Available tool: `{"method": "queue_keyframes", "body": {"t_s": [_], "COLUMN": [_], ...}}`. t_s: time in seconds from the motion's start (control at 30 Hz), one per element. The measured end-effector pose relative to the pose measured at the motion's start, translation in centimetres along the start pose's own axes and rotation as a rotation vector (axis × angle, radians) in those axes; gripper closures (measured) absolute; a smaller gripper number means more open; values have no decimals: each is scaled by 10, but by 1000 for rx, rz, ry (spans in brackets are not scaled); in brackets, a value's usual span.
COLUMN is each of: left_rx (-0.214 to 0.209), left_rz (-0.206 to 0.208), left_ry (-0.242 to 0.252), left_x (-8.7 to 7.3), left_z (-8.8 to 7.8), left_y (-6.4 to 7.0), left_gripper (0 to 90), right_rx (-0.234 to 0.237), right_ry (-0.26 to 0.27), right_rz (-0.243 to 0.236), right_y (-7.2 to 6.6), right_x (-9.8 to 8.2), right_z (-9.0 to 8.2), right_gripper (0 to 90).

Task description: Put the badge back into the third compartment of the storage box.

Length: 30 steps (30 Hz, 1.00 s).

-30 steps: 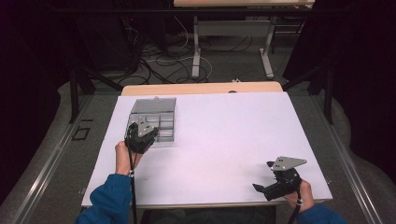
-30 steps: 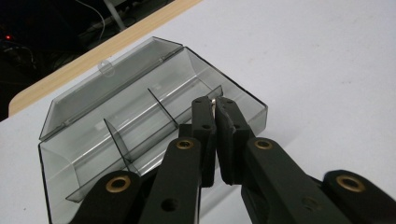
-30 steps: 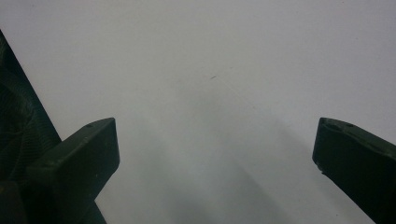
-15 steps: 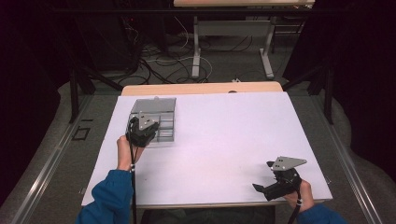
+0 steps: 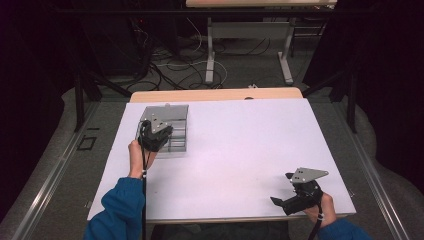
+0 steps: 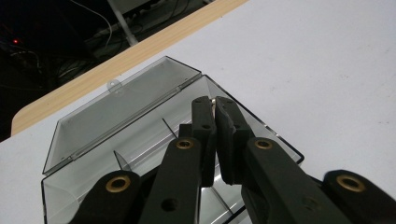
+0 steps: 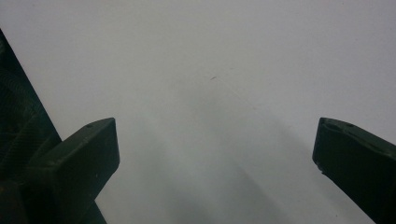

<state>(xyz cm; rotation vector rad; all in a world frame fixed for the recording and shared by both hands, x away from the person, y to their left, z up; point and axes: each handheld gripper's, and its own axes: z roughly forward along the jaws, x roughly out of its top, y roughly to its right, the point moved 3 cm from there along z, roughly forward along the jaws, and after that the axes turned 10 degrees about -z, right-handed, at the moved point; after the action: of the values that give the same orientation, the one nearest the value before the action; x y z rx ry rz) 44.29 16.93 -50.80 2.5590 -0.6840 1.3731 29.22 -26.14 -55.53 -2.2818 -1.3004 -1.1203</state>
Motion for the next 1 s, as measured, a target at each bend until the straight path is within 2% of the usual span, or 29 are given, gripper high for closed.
{"method": "queue_keyframes", "body": {"t_s": [0.23,0.3,0.4,0.47,0.5,0.57,0.73,0.8,0.83,0.87,0.9,0.93,0.97,1.0], "left_rx": [-3,0,0,-12,-6,-20,-29,-22,-27,-28,-25,-17,-27,-25], "left_rz": [-20,-31,-58,-69,-62,-83,-81,-87,-102,-100,-104,-84,-105,-104], "left_ry": [11,7,15,6,4,8,1,2,7,11,4,1,4,9], "left_x": [5,6,9,10,11,11,13,14,14,14,14,15,15,15], "left_z": [7,9,13,15,16,19,24,27,29,30,31,32,34,35], "left_y": [-3,-3,-4,-5,-6,-5,-6,-7,-6,-7,-7,-8,-7,-7], "left_gripper": [874,874,874,874,874,874,874,874,874,873,873,874,874,873], "right_rx": [-9,0,-7,-10,-4,-6,-13,-15,-10,-9,-8,-9,-8,-9], "right_ry": [19,5,13,20,10,10,12,19,15,11,13,16,15,12], "right_rz": [-6,-10,-4,8,-1,11,2,10,-1,13,2,0,10,-6], "right_y": [1,1,1,0,1,0,1,0,1,0,1,1,0,1], "right_x": [0,0,0,0,0,0,0,0,0,0,0,0,0,1], "right_z": [2,1,1,2,1,1,1,2,1,1,1,1,1,1], "right_gripper": [2,2,2,2,2,2,2,2,2,2,2,2,2,5]}}
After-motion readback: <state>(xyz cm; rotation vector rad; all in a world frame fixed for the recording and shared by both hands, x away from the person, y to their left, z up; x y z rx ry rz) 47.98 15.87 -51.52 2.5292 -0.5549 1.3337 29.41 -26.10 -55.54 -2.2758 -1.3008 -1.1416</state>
